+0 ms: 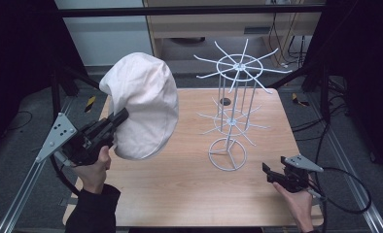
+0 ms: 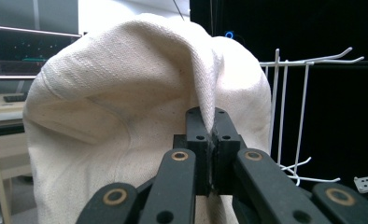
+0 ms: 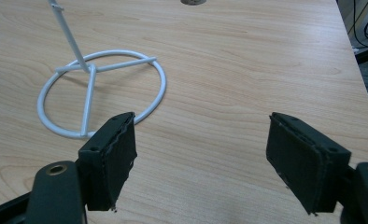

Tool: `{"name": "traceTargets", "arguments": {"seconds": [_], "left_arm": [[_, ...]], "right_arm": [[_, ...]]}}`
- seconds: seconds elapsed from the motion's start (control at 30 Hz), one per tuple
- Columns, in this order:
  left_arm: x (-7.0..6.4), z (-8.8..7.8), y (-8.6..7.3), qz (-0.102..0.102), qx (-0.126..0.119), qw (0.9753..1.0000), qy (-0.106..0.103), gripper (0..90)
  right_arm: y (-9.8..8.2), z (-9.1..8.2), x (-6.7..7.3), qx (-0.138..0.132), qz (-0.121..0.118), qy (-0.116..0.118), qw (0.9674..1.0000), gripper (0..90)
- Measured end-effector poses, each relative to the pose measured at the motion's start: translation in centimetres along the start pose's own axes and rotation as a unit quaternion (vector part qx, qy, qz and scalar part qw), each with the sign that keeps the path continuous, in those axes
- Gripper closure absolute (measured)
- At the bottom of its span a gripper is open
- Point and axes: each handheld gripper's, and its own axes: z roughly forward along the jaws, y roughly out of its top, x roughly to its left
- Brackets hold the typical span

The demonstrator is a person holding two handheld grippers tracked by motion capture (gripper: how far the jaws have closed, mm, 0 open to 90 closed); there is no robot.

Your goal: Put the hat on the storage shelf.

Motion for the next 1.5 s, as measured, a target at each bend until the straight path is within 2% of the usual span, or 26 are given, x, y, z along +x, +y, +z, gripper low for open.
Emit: {"name": "traceTargets", "arguments": {"seconds": [0.07,0.1,0.13,0.4,0.67,0.87,1.13,1.5], "left_arm": [[0.1,0.0,0.2,0.005,-0.01,0.9999,-0.003,87.9],[0.0,-0.1,0.2,-0.001,-0.01,0.9999,-0.008,87.9],[0.0,-0.1,0.3,0.006,-0.015,0.9998,-0.008,87.9],[-1.0,-0.8,1.5,0.014,-0.042,0.9985,-0.034,87.9],[-1.8,-1.0,2.7,0.015,-0.056,0.9971,-0.05,87.9],[-2.7,-0.4,3.4,0.018,-0.064,0.9958,-0.063,87.9],[-3.1,0.3,3.6,0.017,-0.068,0.9954,-0.066,87.9],[-3.3,0.9,4.0,0.012,-0.086,0.9933,-0.076,87.9]], "right_arm": [[0.0,0.0,0.0,0.0,0.0,0.0,1.0,24.4],[0.0,0.0,0.0,0.0,0.0,0.0,1.0,24.4],[0.0,0.0,0.0,0.0,0.0,0.0,1.0,24.4],[0.0,0.0,-0.1,-0.003,-0.002,-0.003,1.0,24.5],[0.0,0.0,-0.1,-0.003,-0.001,-0.003,1.0,24.5],[0.0,0.0,-0.1,-0.002,-0.002,-0.003,1.0,24.6],[0.0,0.0,-0.1,-0.001,0.002,-0.001,1.0,24.6],[0.0,0.0,-0.1,-0.001,0.001,-0.001,1.0,24.6]]}}
